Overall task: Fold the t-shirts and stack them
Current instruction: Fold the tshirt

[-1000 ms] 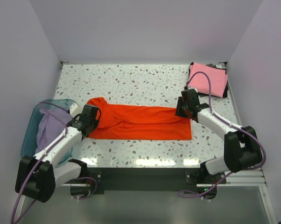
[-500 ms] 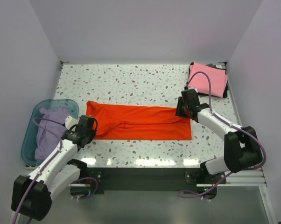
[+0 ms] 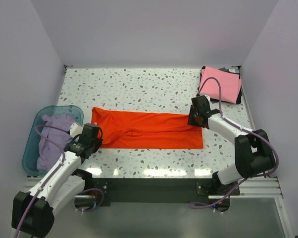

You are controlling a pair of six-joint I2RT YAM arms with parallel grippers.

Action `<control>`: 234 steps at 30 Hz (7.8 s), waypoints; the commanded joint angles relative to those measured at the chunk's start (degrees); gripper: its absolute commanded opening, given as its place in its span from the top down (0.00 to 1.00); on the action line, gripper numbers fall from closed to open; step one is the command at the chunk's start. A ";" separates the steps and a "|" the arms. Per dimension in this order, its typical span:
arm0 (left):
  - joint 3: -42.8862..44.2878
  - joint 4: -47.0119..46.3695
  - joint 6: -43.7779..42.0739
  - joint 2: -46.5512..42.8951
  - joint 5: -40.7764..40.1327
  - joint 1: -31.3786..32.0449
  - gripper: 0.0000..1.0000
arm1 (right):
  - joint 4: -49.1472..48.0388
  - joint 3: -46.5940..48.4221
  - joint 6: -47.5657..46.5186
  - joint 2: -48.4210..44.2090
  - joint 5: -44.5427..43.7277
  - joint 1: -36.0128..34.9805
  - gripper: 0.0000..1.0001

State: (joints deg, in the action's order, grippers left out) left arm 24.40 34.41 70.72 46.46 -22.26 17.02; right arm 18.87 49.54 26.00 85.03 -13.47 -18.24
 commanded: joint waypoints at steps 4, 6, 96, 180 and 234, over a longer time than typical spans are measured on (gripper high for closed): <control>2.49 -0.40 -2.69 0.65 -1.64 -0.14 1.00 | 0.37 -3.56 1.42 -3.63 -0.94 0.22 0.60; 2.84 -0.49 -3.21 0.92 -1.64 -0.58 1.00 | 0.37 -5.23 2.21 -6.18 0.20 0.22 0.62; 26.13 -7.08 -3.58 40.35 -2.61 -3.04 0.83 | 8.46 20.16 -7.90 20.87 -4.36 -6.28 0.46; 2.67 -8.67 -9.99 9.97 7.50 14.70 0.57 | 12.60 4.61 13.38 -5.75 -16.69 -49.98 0.46; -3.05 0.47 14.35 11.29 7.06 43.00 1.00 | -5.79 -17.02 16.27 -8.65 6.89 -41.95 1.00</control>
State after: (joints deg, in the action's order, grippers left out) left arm 22.61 28.80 82.50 58.28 -16.51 57.28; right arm 9.21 34.87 40.80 80.16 -6.07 -57.63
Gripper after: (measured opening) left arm 0.022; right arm 0.019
